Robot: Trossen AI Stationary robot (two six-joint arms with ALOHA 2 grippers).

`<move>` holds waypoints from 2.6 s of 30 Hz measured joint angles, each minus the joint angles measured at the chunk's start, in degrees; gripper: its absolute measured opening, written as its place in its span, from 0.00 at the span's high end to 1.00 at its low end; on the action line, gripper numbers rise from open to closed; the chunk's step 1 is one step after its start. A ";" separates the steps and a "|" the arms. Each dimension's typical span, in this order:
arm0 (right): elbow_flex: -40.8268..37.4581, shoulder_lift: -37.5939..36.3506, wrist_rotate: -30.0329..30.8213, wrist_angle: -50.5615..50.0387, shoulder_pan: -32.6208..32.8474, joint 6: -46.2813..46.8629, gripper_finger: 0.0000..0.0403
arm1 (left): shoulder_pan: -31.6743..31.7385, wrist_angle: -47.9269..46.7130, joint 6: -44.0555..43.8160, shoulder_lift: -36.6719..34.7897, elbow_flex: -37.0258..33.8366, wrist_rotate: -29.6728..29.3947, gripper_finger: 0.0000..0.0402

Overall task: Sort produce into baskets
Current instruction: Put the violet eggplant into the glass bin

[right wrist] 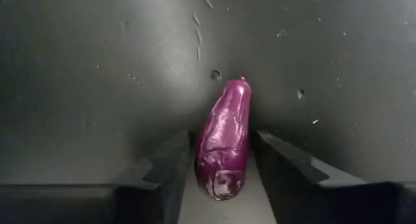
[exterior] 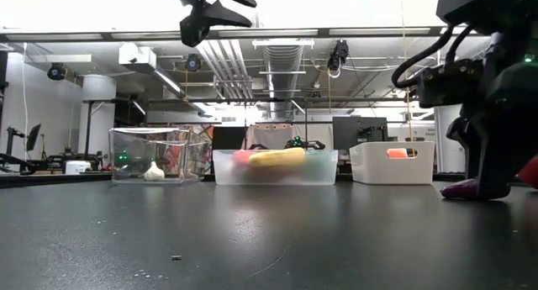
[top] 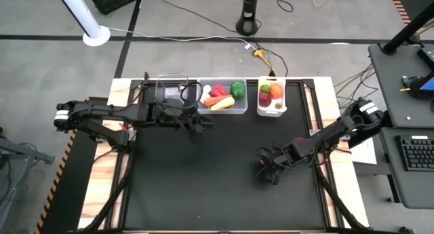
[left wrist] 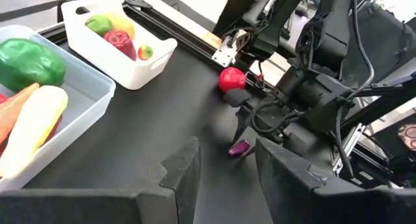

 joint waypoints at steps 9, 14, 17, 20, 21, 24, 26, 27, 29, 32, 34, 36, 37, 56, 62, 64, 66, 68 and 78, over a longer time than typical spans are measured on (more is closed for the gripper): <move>-0.13 -3.39 0.02 0.62 -0.13 -0.24 0.81 | -0.09 0.26 -1.97 0.20 -0.11 0.02 0.68; -0.13 -8.17 1.37 0.84 -0.26 0.82 0.82 | -0.20 1.67 -2.56 0.42 -0.12 0.40 0.68; -0.13 -11.92 4.83 1.78 -0.39 2.10 0.79 | -0.32 4.57 -2.07 0.80 -0.13 3.35 0.68; -0.13 -15.61 8.40 5.34 -0.99 1.66 0.79 | -0.70 9.59 0.16 2.28 -0.13 9.49 0.68; -0.01 -16.64 9.17 6.63 -1.36 1.09 0.79 | -0.91 11.45 0.94 2.97 -0.13 11.42 0.68; 1.25 -18.57 11.31 10.47 -2.61 -2.29 0.80 | -1.79 16.57 3.50 5.86 -0.13 13.51 0.68; 3.09 -19.06 12.29 12.12 -3.33 -5.63 0.81 | -2.25 20.02 3.81 8.14 -0.13 13.60 0.68; 4.11 -19.15 12.57 12.56 -3.62 -7.56 0.81 | -2.37 21.64 3.70 9.19 -0.13 13.66 0.68; 6.45 -19.15 12.57 13.37 -4.03 -11.18 0.80 | -2.40 24.29 3.09 11.28 -0.11 13.67 0.67; 9.56 -18.63 12.62 13.40 -4.36 -15.49 0.79 | -2.40 28.12 1.80 14.24 -0.11 13.65 0.66; 11.11 -18.23 12.57 13.23 -4.42 -17.80 0.79 | -2.40 31.96 1.36 15.77 -0.11 13.95 0.65; 12.65 -17.83 12.60 13.30 -4.42 -19.68 0.80 | -2.43 35.62 1.37 16.88 -0.11 15.27 0.64; 13.28 -17.75 12.60 13.29 -4.42 -20.91 0.80 | -2.49 37.31 1.38 17.48 -0.08 15.95 0.63; 18.99 -17.42 13.07 12.78 -6.67 -30.02 0.79 | -2.75 48.24 1.93 20.79 0.02 16.56 0.52; 18.99 -17.42 13.07 13.23 -6.67 -30.89 0.80 | -2.75 48.27 1.63 21.04 0.02 14.72 0.52; 18.99 -17.42 13.07 13.23 -6.67 -30.92 0.80 | -2.75 48.35 1.63 21.05 0.02 14.25 0.52; 18.97 -17.42 13.07 13.23 -6.67 -30.93 0.80 | -2.75 48.43 1.61 21.05 0.02 13.47 0.52; 18.97 -17.42 13.07 13.23 -6.67 -30.91 0.79 | -2.69 48.83 1.61 21.05 0.02 13.43 0.52; 18.96 -17.42 13.09 13.21 -6.67 -30.86 0.80 | -2.69 49.15 3.03 21.07 0.11 11.98 0.56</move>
